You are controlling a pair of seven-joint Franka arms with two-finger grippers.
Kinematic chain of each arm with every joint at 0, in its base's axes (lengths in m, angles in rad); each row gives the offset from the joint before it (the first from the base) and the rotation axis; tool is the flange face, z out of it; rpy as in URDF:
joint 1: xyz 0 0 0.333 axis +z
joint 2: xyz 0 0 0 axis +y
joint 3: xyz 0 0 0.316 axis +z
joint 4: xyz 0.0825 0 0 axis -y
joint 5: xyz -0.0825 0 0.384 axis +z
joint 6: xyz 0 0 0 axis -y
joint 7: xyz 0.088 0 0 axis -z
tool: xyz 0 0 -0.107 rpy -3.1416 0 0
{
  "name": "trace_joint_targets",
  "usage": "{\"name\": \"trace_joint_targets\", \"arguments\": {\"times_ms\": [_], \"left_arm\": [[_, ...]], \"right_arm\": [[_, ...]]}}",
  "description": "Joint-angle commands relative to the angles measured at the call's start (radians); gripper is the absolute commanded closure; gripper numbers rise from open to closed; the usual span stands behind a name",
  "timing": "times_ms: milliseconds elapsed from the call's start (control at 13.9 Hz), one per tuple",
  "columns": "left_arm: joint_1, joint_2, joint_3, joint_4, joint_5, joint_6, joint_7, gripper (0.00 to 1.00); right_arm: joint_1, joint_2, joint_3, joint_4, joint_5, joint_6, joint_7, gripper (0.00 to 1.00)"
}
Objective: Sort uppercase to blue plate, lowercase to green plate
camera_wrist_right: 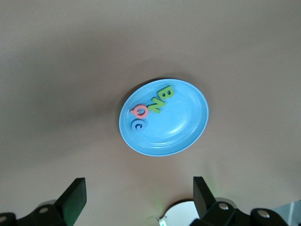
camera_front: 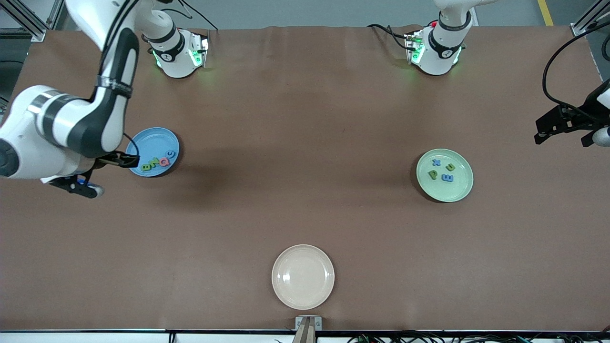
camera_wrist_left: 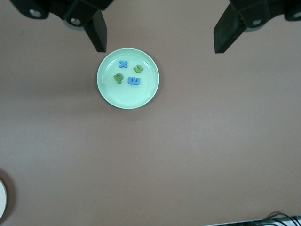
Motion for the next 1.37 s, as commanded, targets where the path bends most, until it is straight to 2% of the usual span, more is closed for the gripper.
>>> {"name": "trace_joint_targets", "arguments": {"times_ms": [0, 144, 288, 432, 576, 792, 1008, 1080, 1296], "left_arm": [[-0.084, 0.006, 0.075, 0.030, 0.017, -0.020, 0.000, 0.00], [-0.084, 0.006, 0.077, 0.030, 0.015, -0.020, 0.000, 0.00], [-0.083, 0.004, 0.075, 0.030, 0.014, -0.020, 0.000, 0.00], [-0.078, 0.004, 0.075, 0.030, 0.007, -0.020, 0.003, 0.00], [-0.077, 0.001, 0.075, 0.030, 0.006, -0.024, 0.002, 0.00], [-0.078, -0.002, 0.075, 0.031, 0.006, -0.022, 0.003, 0.00], [-0.078, -0.002, 0.075, 0.031, 0.003, -0.024, 0.003, 0.00], [-0.078, -0.002, 0.074, 0.031, 0.001, -0.024, 0.003, 0.00], [-0.078, -0.002, 0.071, 0.031, 0.001, -0.027, 0.003, 0.00]], "right_arm": [[-0.229, -0.068, 0.207, 0.163, -0.069, -0.088, 0.008, 0.00], [-0.381, -0.110, 0.385, 0.234, -0.165, -0.096, 0.011, 0.00], [-0.499, -0.194, 0.569, 0.246, -0.283, -0.082, 0.035, 0.00], [-0.588, -0.271, 0.710, 0.245, -0.366, -0.070, 0.104, 0.00], [-0.666, -0.315, 0.832, 0.237, -0.392, -0.070, 0.188, 0.00], [-0.775, -0.372, 0.951, 0.227, -0.400, -0.071, 0.196, 0.00], [-0.887, -0.440, 1.100, 0.204, -0.478, -0.036, 0.196, 0.00], [-0.909, -0.466, 1.123, 0.193, -0.481, -0.032, 0.196, 0.00], [-0.921, -0.542, 1.139, 0.135, -0.481, -0.019, 0.196, 0.00]]}}
